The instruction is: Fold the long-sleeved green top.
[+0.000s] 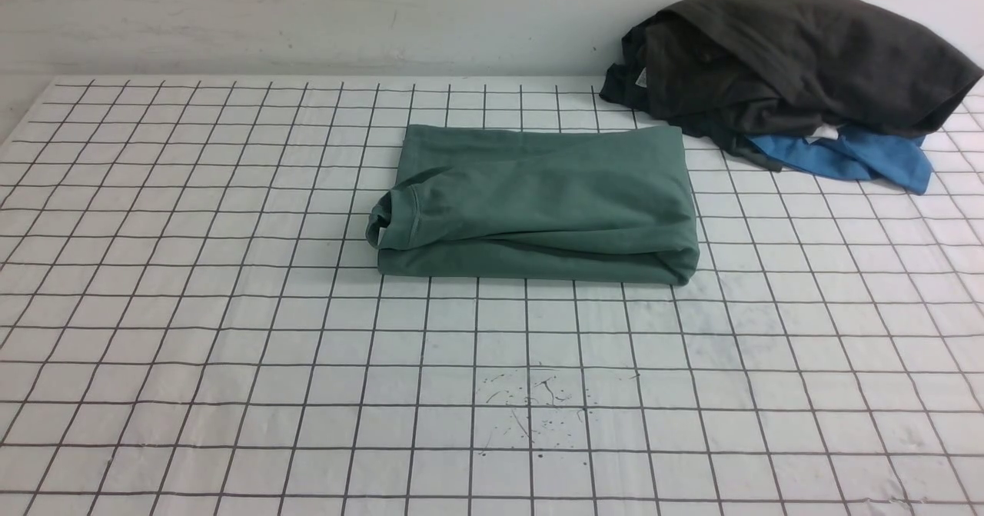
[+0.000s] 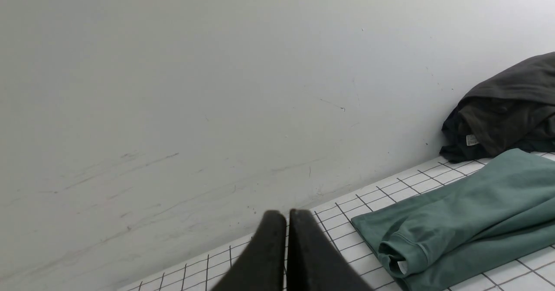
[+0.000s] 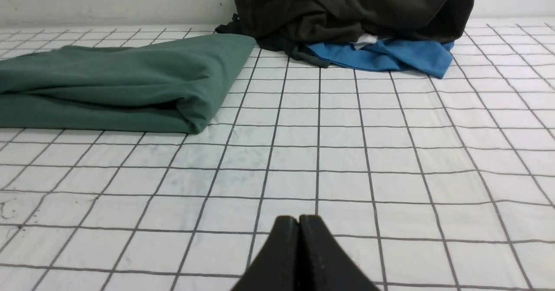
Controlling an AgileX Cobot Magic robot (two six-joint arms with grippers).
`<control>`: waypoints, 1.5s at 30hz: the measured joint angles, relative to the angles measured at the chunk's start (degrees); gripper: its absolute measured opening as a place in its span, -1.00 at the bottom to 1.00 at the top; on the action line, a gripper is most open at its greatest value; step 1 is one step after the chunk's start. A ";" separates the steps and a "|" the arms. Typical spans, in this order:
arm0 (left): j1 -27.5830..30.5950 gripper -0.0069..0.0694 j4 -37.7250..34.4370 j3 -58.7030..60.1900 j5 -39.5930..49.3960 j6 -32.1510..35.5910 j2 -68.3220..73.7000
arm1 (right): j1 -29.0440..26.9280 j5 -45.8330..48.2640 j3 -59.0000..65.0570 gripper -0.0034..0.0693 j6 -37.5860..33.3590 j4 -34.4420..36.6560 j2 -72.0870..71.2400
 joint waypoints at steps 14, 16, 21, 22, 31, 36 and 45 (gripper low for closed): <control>0.00 -0.84 0.00 0.00 0.00 0.00 0.00 | 0.00 0.00 0.00 -0.94 0.00 -2.72 0.00; 0.00 -0.84 0.00 0.28 -0.20 0.00 0.00 | 0.00 0.00 0.00 -0.94 0.00 -2.72 0.00; 1.21 -0.84 1.42 4.36 -0.41 0.06 -2.61 | 0.00 0.00 0.00 -0.94 0.00 -2.82 0.00; 1.80 -0.84 1.42 6.23 -0.49 -0.32 -2.75 | 0.00 0.00 0.00 -0.94 0.00 -2.82 0.00; 7.18 -0.84 -3.61 19.16 3.60 -11.79 -2.87 | 0.00 0.00 0.00 -0.94 0.00 -2.97 0.00; 7.28 -0.84 -3.98 19.10 9.16 -13.44 -2.87 | 0.00 0.00 0.00 -0.94 0.00 -2.97 0.00; 7.28 -0.84 -4.00 19.10 8.80 -13.32 -2.87 | 0.00 0.00 0.00 -0.94 0.00 -2.97 0.00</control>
